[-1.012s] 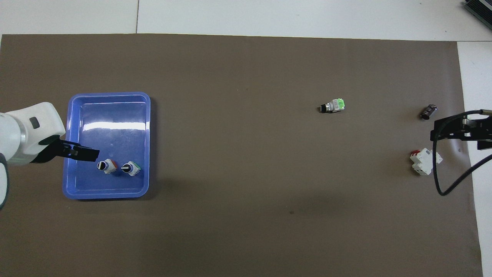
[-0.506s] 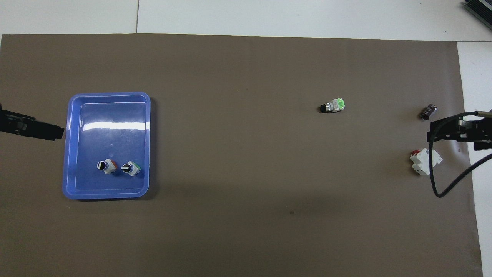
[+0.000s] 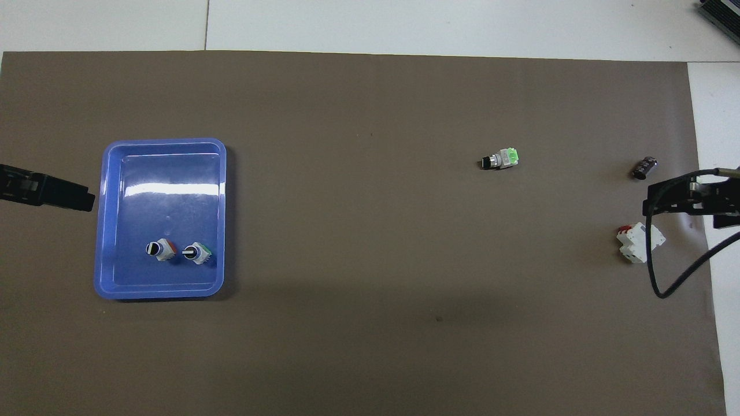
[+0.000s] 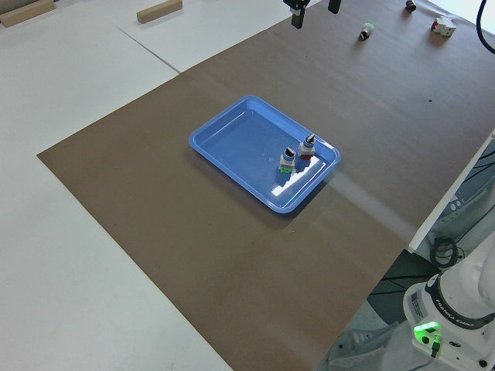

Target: Turn and place switch with both arms

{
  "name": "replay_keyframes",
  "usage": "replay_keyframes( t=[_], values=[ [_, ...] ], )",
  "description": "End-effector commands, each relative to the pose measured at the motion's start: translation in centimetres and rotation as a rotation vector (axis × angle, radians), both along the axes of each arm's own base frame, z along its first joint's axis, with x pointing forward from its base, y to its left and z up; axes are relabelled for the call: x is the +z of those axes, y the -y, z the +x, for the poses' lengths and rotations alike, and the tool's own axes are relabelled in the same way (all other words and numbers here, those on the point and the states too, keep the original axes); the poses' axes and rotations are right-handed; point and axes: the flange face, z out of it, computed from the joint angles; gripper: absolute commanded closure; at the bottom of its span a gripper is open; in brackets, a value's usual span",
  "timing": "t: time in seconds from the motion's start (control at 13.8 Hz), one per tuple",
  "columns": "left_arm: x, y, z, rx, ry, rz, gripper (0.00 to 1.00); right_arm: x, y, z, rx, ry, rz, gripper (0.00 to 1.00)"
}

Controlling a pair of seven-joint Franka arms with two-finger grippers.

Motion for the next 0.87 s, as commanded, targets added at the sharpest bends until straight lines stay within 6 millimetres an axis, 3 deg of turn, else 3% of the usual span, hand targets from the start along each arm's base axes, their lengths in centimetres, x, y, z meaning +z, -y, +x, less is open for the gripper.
replay_keyframes(
  t=[0.0, 0.43, 0.8],
  values=[
    [0.4, 0.5, -1.6, 0.028, -0.010, 0.030, 0.00, 0.3, 0.5, -0.4, 0.011, -0.007, 0.015, 0.00],
    [1.1, -1.7, -1.4, 0.078, -0.021, 0.014, 0.00, 0.2, 0.6, -0.4, 0.012, -0.010, 0.015, 0.00],
    [1.2, -1.9, -1.0, 0.084, -0.060, -0.003, 0.00, 0.3, 0.4, -0.5, 0.015, -0.007, 0.015, 0.00]
  ],
)
